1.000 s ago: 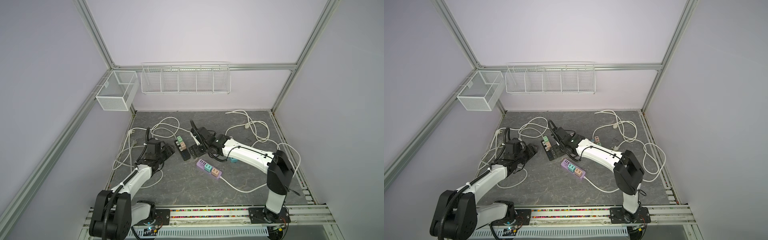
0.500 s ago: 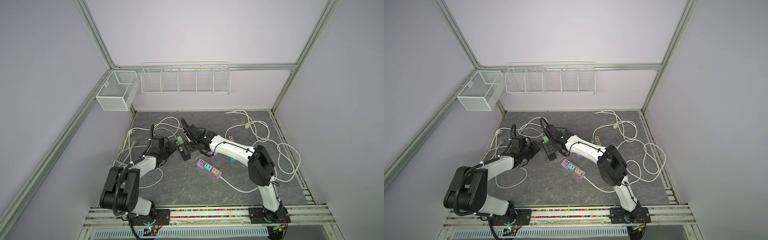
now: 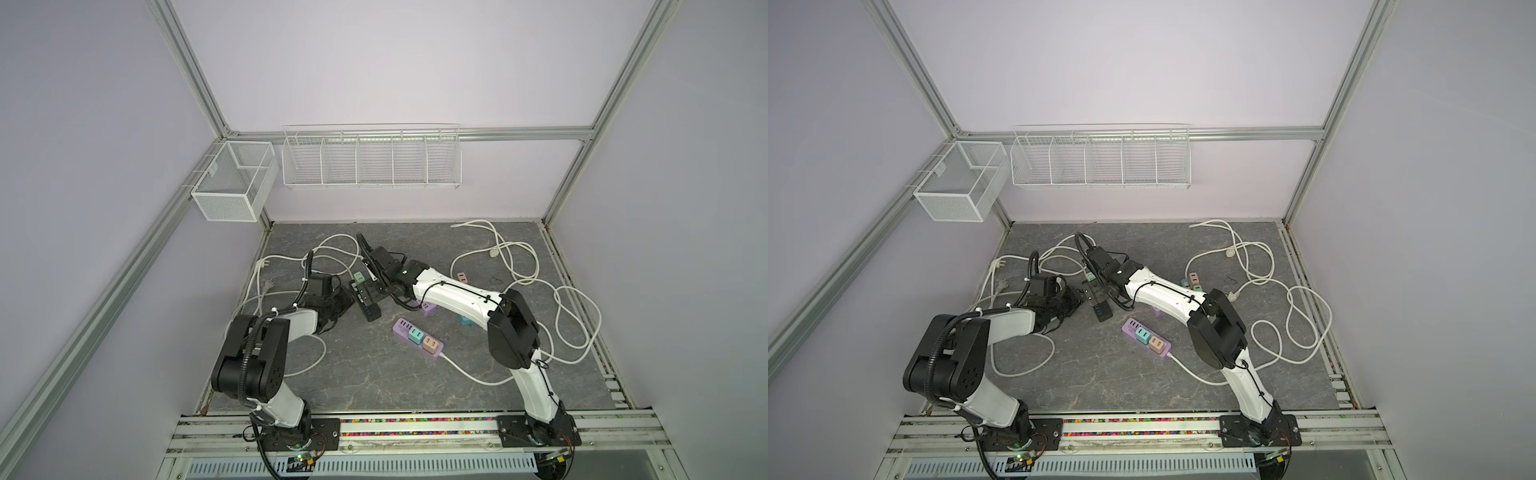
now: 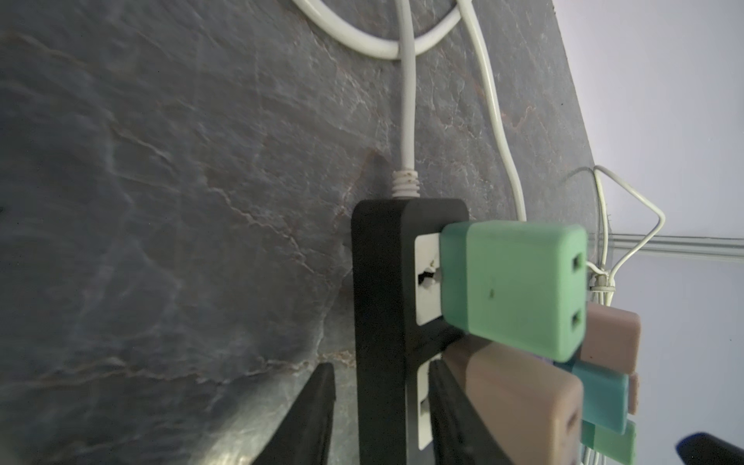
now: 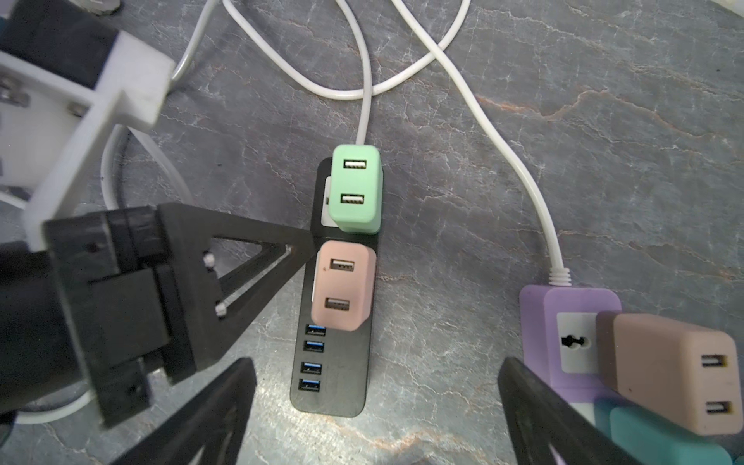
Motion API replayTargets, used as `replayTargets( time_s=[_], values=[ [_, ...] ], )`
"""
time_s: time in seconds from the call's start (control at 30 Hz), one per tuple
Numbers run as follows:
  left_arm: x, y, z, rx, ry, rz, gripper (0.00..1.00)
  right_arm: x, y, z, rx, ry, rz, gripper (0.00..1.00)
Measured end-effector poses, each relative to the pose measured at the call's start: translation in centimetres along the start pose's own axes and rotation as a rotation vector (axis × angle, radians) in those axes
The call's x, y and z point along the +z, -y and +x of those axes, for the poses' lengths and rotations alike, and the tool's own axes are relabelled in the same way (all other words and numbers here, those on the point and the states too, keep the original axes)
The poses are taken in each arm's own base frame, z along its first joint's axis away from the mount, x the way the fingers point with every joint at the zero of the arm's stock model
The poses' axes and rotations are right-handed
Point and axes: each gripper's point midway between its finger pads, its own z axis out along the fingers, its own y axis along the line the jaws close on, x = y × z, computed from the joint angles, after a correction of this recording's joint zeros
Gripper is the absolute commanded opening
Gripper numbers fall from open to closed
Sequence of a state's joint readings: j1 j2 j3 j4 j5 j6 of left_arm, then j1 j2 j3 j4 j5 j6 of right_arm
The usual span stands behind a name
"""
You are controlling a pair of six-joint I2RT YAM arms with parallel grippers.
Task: Pull the plug off the socket
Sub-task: 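Grasp the black strip with the left gripper while the right hovers above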
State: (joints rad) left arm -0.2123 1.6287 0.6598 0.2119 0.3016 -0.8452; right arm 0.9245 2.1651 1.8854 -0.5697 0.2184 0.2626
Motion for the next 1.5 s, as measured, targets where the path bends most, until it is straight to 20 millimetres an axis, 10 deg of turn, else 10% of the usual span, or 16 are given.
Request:
replayTargets(
  time_s=[0.63, 1.03, 1.5],
  values=[
    [1.8, 2.8, 2.4, 0.016, -0.052, 0.080, 0.14, 1.0, 0.8, 2.3, -0.024, -0.059, 0.023, 0.95],
    [1.5, 4.1, 4.6, 0.012, -0.078, 0.097, 0.18, 0.3, 2.8, 3.0, -0.026, -0.076, 0.046, 0.94],
    [-1.4, 5.6, -7.2, 0.037, 0.141, 0.060, 0.23, -0.5, 3.6, 2.0, -0.024, -0.051, 0.016, 0.92]
  ],
)
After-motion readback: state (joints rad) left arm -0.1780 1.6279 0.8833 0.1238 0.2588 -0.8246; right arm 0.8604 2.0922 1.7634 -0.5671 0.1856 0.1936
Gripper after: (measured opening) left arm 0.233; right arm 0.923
